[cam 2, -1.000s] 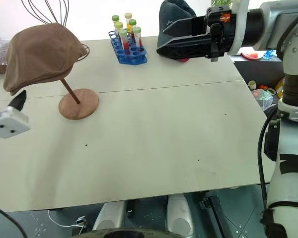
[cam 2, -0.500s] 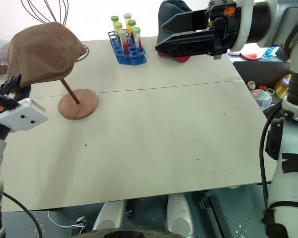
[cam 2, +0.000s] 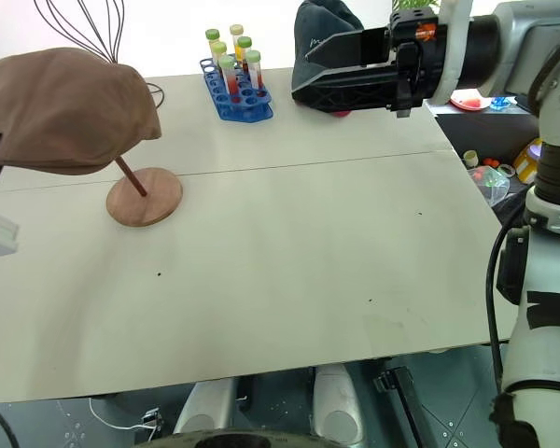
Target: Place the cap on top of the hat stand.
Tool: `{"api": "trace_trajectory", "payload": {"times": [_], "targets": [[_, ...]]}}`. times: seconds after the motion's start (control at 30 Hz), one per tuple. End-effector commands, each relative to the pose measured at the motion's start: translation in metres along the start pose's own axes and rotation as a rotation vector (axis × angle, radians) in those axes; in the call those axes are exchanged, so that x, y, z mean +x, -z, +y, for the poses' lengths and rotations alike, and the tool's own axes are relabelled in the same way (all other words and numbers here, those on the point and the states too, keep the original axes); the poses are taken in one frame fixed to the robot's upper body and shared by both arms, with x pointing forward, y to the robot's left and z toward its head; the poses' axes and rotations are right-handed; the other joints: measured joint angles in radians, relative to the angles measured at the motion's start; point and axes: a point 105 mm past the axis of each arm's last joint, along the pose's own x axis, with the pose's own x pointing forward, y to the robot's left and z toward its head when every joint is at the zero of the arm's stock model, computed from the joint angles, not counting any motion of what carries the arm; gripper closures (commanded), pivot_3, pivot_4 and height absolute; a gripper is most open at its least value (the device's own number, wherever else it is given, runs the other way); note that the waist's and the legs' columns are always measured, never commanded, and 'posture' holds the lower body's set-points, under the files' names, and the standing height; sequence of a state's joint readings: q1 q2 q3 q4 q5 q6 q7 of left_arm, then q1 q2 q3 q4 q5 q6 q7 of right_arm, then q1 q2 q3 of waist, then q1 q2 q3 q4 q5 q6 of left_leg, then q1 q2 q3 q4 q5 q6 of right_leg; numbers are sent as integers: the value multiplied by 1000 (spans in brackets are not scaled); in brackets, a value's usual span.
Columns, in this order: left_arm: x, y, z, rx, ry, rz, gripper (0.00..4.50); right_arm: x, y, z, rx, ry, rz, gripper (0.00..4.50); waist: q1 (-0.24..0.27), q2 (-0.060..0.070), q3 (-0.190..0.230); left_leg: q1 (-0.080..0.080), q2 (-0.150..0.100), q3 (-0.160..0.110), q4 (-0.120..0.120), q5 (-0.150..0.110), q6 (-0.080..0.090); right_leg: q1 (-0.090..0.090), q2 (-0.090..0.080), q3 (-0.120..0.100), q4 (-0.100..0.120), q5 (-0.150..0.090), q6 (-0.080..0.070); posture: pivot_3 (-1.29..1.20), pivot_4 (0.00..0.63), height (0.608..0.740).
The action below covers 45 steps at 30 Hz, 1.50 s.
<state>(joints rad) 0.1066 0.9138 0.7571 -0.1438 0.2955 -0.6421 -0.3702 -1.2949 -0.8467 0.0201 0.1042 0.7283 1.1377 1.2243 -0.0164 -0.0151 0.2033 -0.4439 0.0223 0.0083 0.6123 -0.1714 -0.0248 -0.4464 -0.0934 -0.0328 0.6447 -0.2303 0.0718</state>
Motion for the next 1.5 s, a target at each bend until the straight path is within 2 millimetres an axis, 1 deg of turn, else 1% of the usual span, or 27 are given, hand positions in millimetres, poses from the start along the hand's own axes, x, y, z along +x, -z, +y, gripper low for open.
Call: {"api": "trace_trajectory", "payload": {"times": [0.03, 0.13, 0.3, 0.33, 0.37, 0.4, 0.47, 0.5, 0.6, 0.7, 0.77, 0.83, 0.9, 0.97, 1.0, 1.07, 1.13, 1.2, 1.23, 1.27, 1.33, 1.4, 1.43, 1.5], "targets": [[-9, 13, 19, -38, -71, -21, 4472, -6, -11, 2, -50, 9, -35, 0, 0, 0, 0, 0, 0, 0, 0, 0, 0, 0, 0, 0, 0, 0, 0, 0, 150, 728], [-7, 24, 15, -110, -57, -20, 4472, -5, -11, 1, -48, 11, -31, 0, 1, 0, 0, 0, 1, 3, 0, 0, -1, -1, -1, 0, -1, 1, -1, 0, 150, 728], [-1, 21, -2, -198, -22, -52, 4472, -4, -12, -2, -46, 15, -29, 0, 1, 0, 0, -1, 5, 13, -1, -1, 0, -6, -4, -1, -1, 3, -3, 0, 150, 728], [0, 19, -5, -212, -18, -59, 3849, -4, -12, -1, -47, 16, -28, 0, 0, 0, 0, -1, 6, 15, -1, -2, 0, -7, -4, -1, -1, 4, -2, 0, 150, 728], [1, 16, -8, -226, -15, -69, 3612, -4, -13, -1, -47, 16, -27, 0, 0, 0, 0, -1, 6, 16, -1, -2, 0, -8, -4, -1, -1, 5, -1, 0, 150, 728], [1, 14, -10, -237, -8, -77, 3251, -4, -13, -1, -47, 16, -26, 0, 0, 0, 0, -1, 6, 17, -1, -1, 1, -9, -3, -1, -1, 5, -1, 0, 150, 728], [1, 10, -13, -247, -2, -87, 2179, -4, -13, -1, -48, 16, -24, 0, -2, 0, 0, -1, 8, 19, -1, -1, 1, -11, -2, -1, 0, 5, -1, 0, 150, 728], [1, 10, -14, -250, 6, -87, 1711, -4, -12, -1, -49, 17, -22, 0, -3, 0, 0, -1, 9, 19, -1, -2, 1, -11, -2, -1, 0, 5, -2, 0, 150, 728], [-3, 12, -14, -279, 37, -59, 99, -6, -11, -2, -53, 22, -16, 0, -4, 0, 0, -1, 10, 20, -1, -2, 1, -12, 0, -1, 0, 5, -2, 0, 150, 728], [-8, 13, -14, -324, 87, -23, 99, -7, -9, -4, -50, 28, -19, 0, -4, 0, 0, -1, 10, 21, -1, -2, 1, -13, 0, -1, 0, 5, -2, 0, 150, 728], [-11, 10, -12, -339, 109, -18, 99, -7, -7, -6, -46, 29, -21, 0, -3, 0, 0, -1, 10, 21, 0, -2, 1, -13, 0, -1, 0, 6, -2, 0, 150, 728], [-23, 2, -8, -338, 149, -16, 99, -7, -3, -11, -40, 33, -20, 0, -4, -1, -1, -1, 10, 21, 0, -3, 0, -13, 0, -1, 0, 6, -3, 0, 150, 728], [-33, 1, -5, -361, 198, 26, 99, -7, 0, -16, -36, 36, -18, 0, -6, -2, -1, -1, 11, 22, 0, -3, -1, -13, -1, -1, -1, 6, -3, 0, 150, 728], [-43, 4, 1, -417, 243, 89, 99, -7, 1, -19, -34, 35, -18, 0, -5, -2, -1, -1, 11, 23, 0, -4, -1, -13, -1, -1, -1, 6, -3, 0, 150, 728], [-48, 8, 8, -446, 251, 135, 99, -7, 1, -22, -32, 35, -18, 0, -5, -2, -1, -1, 11, 23, 0, -4, -1, -13, 0, -1, -2, 6, -3, 0, 150, 728], [-56, 15, 15, -554, 270, 232, 99, -8, 3, -26, -29, 36, -16, 0, -5, -2, -1, -1, 11, 23, 0, -4, -1, -13, 1, -1, -2, 7, -4, 0, 150, 728], [-65, 19, 30, -731, 249, 307, 99, -8, 4, -31, -27, 46, -11, 0, -4, -2, -1, 0, 11, 23, 1, -3, 0, -13, 2, -1, -2, 7, -4, 0, 150, 728], [-69, 14, 40, -853, 252, 307, 99, -8, 5, -34, -27, 49, -9, 0, -4, -2, -1, -1, 12, 22, 1, -4, 0, -13, 3, -1, -2, 7, -4, 0, 150, 728], [-77, 14, 42, -977, 282, 317, 99, -8, 3, -34, -33, 43, -10, 0, -4, -2, -1, -1, 12, 22, 1, -4, -1, -13, 4, -1, -2, 7, -4, 0, 150, 728], [-83, 20, 45, -1067, 292, 344, 99, -8, 1, -33, -43, 32, -10, 0, -5, -2, -1, -1, 11, 22, 1, -4, -1, -13, 4, -1, -3, 7, -4, 0, 150, 728], [-95, 28, 54, -1206, 319, 359, 99, -8, -4, -28, -65, 8, -8, 0, -5, -1, 0, 0, 12, 22, 1, -4, -1, -13, 5, -1, -3, 7, -4, 0, 150, 728], [-102, 38, 64, -1324, 368, 362, 99, -9, -8, -23, -89, -20, -3, 0, -6, -1, -1, -1, 12, 22, 1, -4, -1, -14, 6, -1, -3, 7, -5, 0, 150, 728], [-106, 38, 70, -1379, 413, 350, 99, -10, -9, -21, -100, -31, 1, 0, -6, -2, -1, 0, 13, 22, 1, -4, -1, -14, 7, -2, -3, 7, -5, 0, 150, 728], [-113, 42, 82, -1432, 491, 348, 99, -13, -10, -18, -119, -44, 7, 0, -6, -2, -1, 0, 14, 22, 1, -5, -2, -14, 8, -2, -4, 7, -5, 0, 150, 728]]}}
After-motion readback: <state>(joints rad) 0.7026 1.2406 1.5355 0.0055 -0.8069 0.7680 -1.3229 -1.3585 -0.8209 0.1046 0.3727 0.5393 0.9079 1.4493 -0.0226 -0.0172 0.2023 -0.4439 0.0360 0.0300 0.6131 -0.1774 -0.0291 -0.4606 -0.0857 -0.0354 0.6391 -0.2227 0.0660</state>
